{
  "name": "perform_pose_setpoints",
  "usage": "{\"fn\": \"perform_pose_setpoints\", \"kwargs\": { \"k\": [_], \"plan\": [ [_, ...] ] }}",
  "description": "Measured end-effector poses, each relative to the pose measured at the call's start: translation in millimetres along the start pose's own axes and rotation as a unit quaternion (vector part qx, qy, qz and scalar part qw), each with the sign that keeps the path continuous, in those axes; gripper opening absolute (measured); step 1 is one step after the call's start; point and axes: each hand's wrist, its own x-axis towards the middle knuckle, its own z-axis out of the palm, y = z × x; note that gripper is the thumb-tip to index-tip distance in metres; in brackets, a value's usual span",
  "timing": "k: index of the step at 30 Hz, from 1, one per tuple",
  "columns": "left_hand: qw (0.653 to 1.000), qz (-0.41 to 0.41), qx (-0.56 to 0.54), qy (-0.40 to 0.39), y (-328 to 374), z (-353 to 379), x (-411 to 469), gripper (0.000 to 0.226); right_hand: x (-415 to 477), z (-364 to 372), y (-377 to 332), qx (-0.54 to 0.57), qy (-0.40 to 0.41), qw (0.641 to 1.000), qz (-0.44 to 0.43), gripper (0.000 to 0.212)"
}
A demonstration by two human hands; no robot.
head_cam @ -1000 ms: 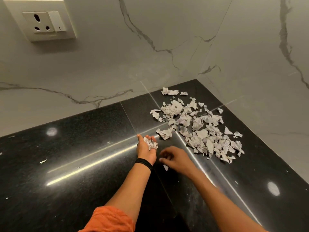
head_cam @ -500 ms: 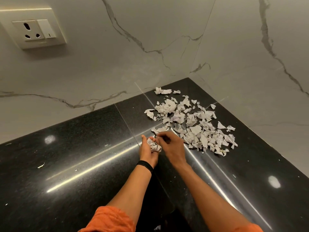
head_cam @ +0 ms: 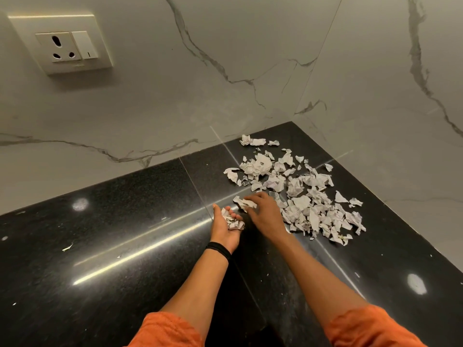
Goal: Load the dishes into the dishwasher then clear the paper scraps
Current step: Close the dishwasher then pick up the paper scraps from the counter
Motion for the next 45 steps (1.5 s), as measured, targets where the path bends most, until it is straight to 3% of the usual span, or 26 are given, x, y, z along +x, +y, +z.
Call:
{"fn": "perform_pose_setpoints", "kwargs": {
  "k": [4,10,14,17,21,24,27,30,32,34,36,40,43,45],
  "plan": [
    [1.0,0.022,0.009,0.004,6,-3,6,0.04,7,10,16,-0.12,-0.09,0.987,-0.052,0.03],
    [0.998,0.052,0.046,0.013,5,-11,13,0.041,-25,18,26,-0.138,-0.055,0.984,-0.099,0.012],
    [0.995,0.056,0.077,0.002,-1,-9,11,0.036,-40,5,22,-0.01,0.034,0.999,-0.005,0.008],
    [0.993,0.07,0.092,0.003,-4,-6,12,0.034,-41,-6,12,0.092,0.096,0.991,0.021,0.011],
    [0.992,0.056,0.111,-0.018,-13,5,5,0.039,-37,-6,-14,0.177,0.096,0.979,0.03,0.016],
    [0.987,0.055,0.149,-0.015,-20,7,3,0.04,-42,14,-30,0.084,0.038,0.996,-0.018,0.011],
    [0.983,0.064,0.172,0.021,-18,-10,10,0.039,-45,25,-32,-0.041,-0.023,0.996,-0.069,0.02],
    [0.983,0.081,0.158,0.056,-11,-19,14,0.041,-45,19,-35,-0.016,-0.12,0.987,-0.105,0.027],
    [0.985,0.079,0.137,0.068,-5,-14,13,0.042,-44,11,-39,0.064,-0.091,0.991,-0.077,0.025],
    [0.99,0.081,0.098,0.06,1,-4,10,0.042,-38,5,-35,0.131,-0.006,0.991,-0.024,0.026],
    [0.993,0.077,0.081,0.041,5,1,10,0.041,-27,5,-20,0.137,0.044,0.989,0.029,0.024],
    [0.993,0.069,0.088,0.04,7,1,11,0.039,-7,5,4,0.057,0.011,0.996,0.072,0.032],
    [0.99,0.081,0.104,0.056,5,-2,12,0.04,-3,15,8,-0.042,-0.032,0.999,0.0,0.039],
    [0.988,0.087,0.109,0.058,4,-3,12,0.04,-6,27,6,-0.096,-0.057,0.993,-0.041,0.025]
  ]
}}
